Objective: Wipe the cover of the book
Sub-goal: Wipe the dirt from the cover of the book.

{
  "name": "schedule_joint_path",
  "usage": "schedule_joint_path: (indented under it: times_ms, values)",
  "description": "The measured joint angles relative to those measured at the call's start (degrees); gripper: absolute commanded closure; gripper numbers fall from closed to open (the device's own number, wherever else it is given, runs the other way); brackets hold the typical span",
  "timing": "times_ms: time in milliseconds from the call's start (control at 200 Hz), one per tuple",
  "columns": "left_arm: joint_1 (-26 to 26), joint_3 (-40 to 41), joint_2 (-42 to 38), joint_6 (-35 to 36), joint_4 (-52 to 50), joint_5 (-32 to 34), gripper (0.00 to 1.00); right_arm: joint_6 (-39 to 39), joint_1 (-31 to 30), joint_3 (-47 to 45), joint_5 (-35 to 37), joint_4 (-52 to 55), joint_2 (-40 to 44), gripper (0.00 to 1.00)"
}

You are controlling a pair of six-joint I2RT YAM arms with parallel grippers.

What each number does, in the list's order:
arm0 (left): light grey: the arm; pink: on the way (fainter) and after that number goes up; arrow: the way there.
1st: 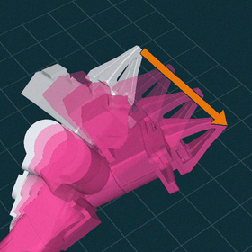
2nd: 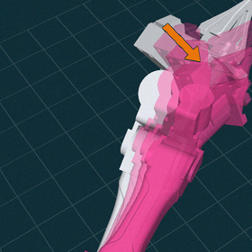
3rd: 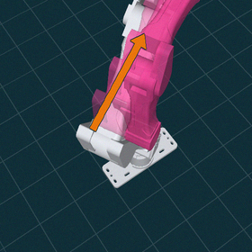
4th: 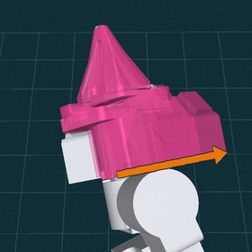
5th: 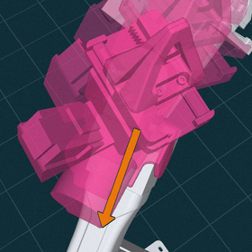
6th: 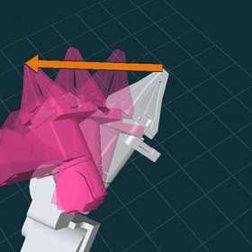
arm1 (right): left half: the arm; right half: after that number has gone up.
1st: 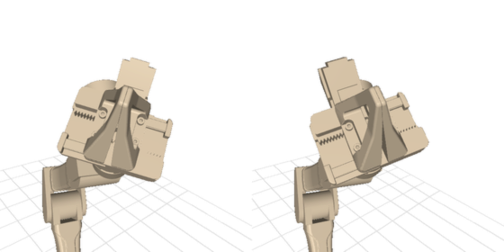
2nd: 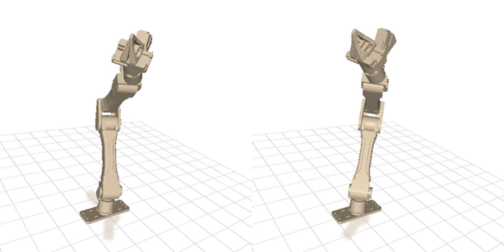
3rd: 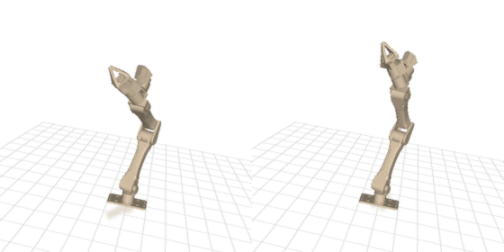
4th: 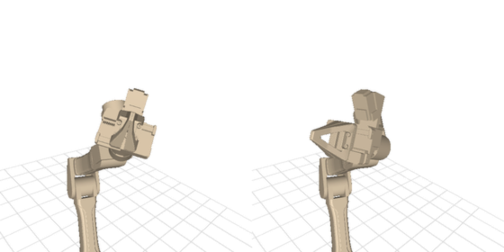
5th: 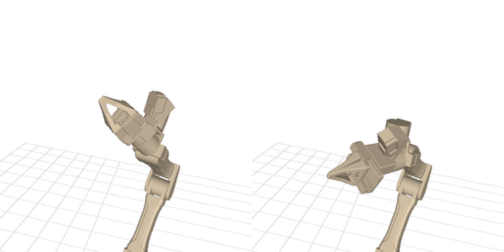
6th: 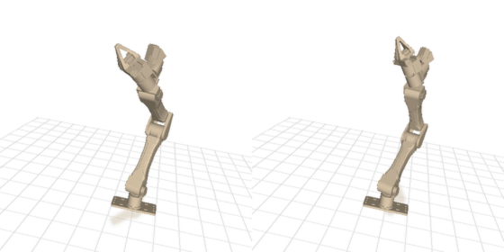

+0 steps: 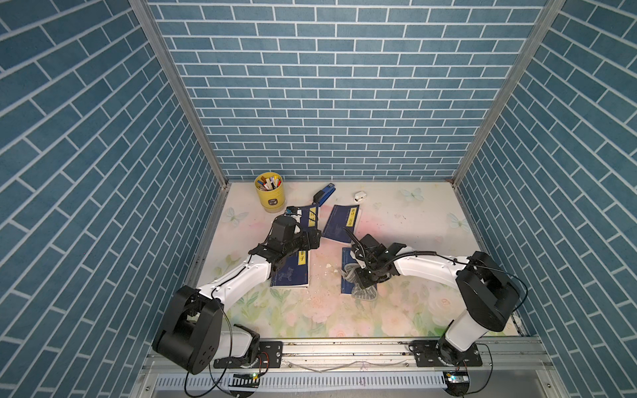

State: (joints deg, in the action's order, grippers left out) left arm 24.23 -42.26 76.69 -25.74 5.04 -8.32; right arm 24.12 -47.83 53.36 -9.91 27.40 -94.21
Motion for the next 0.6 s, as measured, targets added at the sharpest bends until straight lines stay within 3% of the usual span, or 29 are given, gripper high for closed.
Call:
schedule_joint_path:
  times_ms: [130, 375, 600]
  values:
    - [-0.02, 0.00, 0.26, -0.28, 0.33, 0.22, 0.03, 0.07, 2.75, 1.86, -2.71, 0.52, -1.79, 1.00]
    - [-0.09, 1.22, 0.24, -0.55, 1.31, 0.20, 0.03, -2.21, 11.98, 15.28, -1.49, 2.14, -12.26, 1.00]
    - [-0.11, 3.30, -0.83, -0.72, 1.31, 0.48, 0.03, -3.19, 11.91, 15.26, 0.96, 1.42, -12.37, 1.00]
